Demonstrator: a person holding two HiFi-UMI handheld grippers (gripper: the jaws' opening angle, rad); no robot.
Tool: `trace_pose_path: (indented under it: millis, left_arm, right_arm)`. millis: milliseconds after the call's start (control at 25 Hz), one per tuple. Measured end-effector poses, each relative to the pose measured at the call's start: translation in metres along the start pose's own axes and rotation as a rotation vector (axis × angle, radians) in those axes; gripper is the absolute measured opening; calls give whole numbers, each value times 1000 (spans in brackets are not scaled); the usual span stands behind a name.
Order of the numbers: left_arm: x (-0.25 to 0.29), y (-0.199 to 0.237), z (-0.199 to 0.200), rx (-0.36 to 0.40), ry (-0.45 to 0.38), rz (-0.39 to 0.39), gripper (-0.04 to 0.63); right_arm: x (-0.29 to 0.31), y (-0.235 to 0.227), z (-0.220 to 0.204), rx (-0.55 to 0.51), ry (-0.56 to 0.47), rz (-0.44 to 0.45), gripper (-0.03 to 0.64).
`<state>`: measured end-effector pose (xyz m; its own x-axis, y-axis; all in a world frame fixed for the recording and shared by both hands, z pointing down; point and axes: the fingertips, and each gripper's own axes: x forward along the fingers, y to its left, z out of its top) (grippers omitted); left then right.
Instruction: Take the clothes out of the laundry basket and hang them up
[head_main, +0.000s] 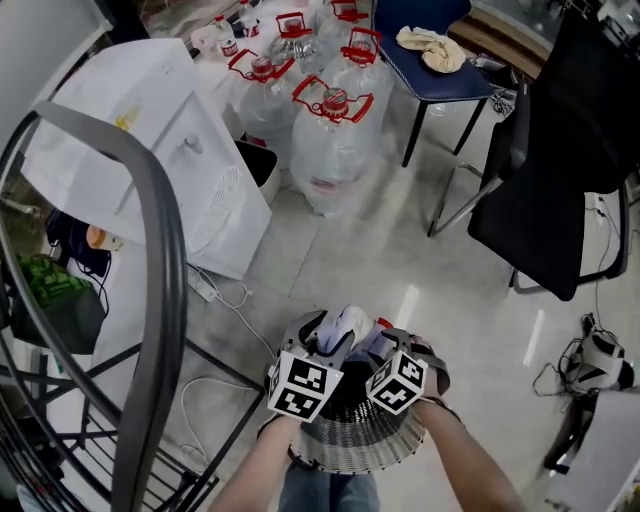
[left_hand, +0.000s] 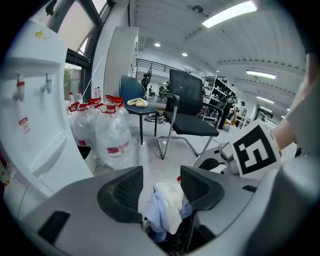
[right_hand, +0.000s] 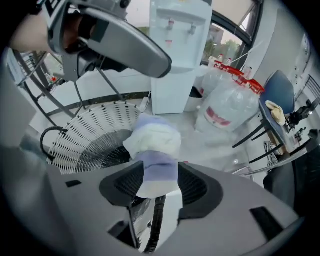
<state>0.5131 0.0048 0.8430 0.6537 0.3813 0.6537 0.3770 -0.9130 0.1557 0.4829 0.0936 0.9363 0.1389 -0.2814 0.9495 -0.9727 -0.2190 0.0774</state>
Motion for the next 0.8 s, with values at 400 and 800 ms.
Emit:
trace_pose_path:
  millis: [400,800]
  left_arm:
    - [-2,-3,-3,-5,9,-9,242]
    - [-11,-11,2,7,3,-10,242]
  right_arm:
    - [11,3,-11,-163,131,10,75]
    - [-16,9,-2,-150,10,-35,35]
